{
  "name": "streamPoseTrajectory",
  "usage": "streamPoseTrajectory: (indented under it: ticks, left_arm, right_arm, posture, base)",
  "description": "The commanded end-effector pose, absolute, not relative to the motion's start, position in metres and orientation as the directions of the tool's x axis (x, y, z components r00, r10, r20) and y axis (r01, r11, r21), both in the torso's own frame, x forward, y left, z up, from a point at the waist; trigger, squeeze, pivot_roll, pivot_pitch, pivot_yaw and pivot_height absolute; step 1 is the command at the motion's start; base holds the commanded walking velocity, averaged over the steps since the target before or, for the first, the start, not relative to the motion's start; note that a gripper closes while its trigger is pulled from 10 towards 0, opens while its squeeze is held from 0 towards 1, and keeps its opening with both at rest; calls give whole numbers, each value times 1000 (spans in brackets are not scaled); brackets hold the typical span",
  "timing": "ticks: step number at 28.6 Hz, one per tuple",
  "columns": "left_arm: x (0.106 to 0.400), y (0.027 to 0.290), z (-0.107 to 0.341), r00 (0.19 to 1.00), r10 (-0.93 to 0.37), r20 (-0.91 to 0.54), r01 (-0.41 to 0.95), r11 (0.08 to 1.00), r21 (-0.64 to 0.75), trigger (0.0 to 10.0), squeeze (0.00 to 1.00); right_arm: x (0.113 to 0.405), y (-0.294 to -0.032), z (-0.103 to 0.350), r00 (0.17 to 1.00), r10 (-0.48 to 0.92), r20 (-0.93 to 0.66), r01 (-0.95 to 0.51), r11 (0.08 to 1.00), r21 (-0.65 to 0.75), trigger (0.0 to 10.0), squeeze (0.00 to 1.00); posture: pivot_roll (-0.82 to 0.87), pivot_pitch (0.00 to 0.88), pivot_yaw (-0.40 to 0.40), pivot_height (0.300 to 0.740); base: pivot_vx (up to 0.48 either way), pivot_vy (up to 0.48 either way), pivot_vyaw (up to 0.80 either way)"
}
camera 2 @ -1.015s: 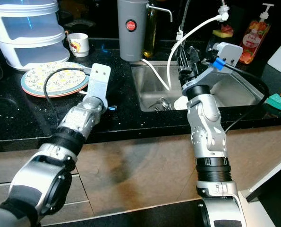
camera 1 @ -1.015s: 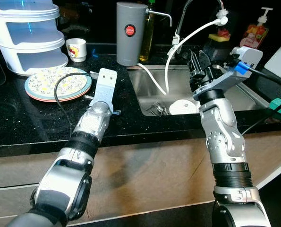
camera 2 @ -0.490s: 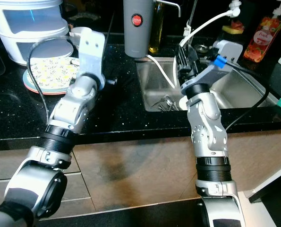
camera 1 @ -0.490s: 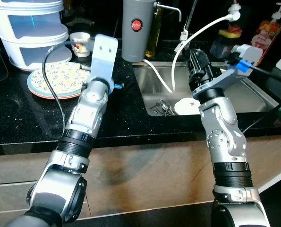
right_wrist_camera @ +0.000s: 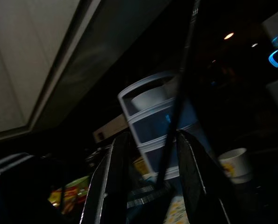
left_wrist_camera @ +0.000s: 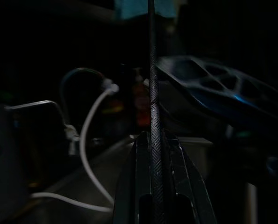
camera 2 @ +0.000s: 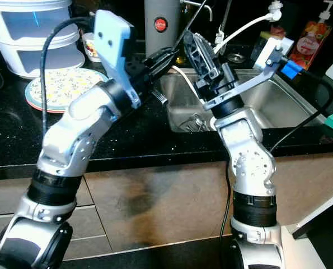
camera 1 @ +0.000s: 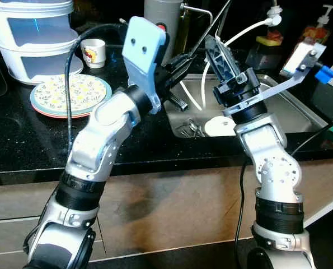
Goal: Kitchen organization
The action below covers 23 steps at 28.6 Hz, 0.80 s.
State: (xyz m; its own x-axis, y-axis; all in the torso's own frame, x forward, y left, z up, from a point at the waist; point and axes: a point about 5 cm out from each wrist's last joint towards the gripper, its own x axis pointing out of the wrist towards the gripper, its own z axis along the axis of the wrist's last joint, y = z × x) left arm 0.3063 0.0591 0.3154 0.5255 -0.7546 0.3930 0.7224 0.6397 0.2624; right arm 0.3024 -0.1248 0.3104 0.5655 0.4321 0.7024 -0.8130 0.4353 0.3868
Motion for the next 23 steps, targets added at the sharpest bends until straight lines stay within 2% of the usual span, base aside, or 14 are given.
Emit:
streamPoseTrajectory:
  ticks: [1, 8, 9, 10, 12, 13, 23]
  left_arm:
    - [300, 55, 313, 483, -793, 371, 756, 592, 281, 10000, 0]
    - [295, 56, 308, 455, -825, 335, 783, 549, 291, 10000, 0]
    - [295, 56, 308, 455, -826, 333, 784, 549, 290, 10000, 0]
    - [295, 56, 308, 459, -824, 333, 783, 552, 287, 10000, 0]
    - [295, 56, 308, 459, -824, 333, 783, 552, 287, 10000, 0]
    - [296, 56, 308, 461, -823, 332, 782, 554, 286, 10000, 0]
    - [300, 58, 308, 505, -795, 336, 746, 598, 293, 10000, 0]
  right_arm:
    - [297, -130, 311, 550, 441, 709, -825, 416, 382, 10000, 0]
    - [296, -132, 312, 550, 442, 708, -829, 392, 399, 10000, 0]
    - [296, -132, 312, 549, 440, 710, -830, 390, 399, 8784, 0]
    - [296, -133, 313, 550, 438, 711, -829, 389, 402, 4431, 0]
    - [296, -133, 313, 550, 438, 711, -829, 389, 402, 4431, 0]
    - [296, -134, 313, 551, 431, 714, -828, 387, 405, 0, 0]
    - [296, -137, 314, 550, 416, 724, -829, 375, 414, 0, 0]
  posture:
    - [46, 7, -82, 740]
    - [47, 9, -82, 740]
    - [47, 9, -82, 740]
    - [47, 9, -82, 740]
    - [47, 9, -82, 740]
    - [47, 9, -82, 740]
    - [48, 1, -83, 740]
  base:
    - [0, 0, 0]
    - [0, 0, 0]
    - [0, 0, 0]
    - [0, 0, 0]
    - [0, 0, 0]
    - [0, 0, 0]
    - [0, 0, 0]
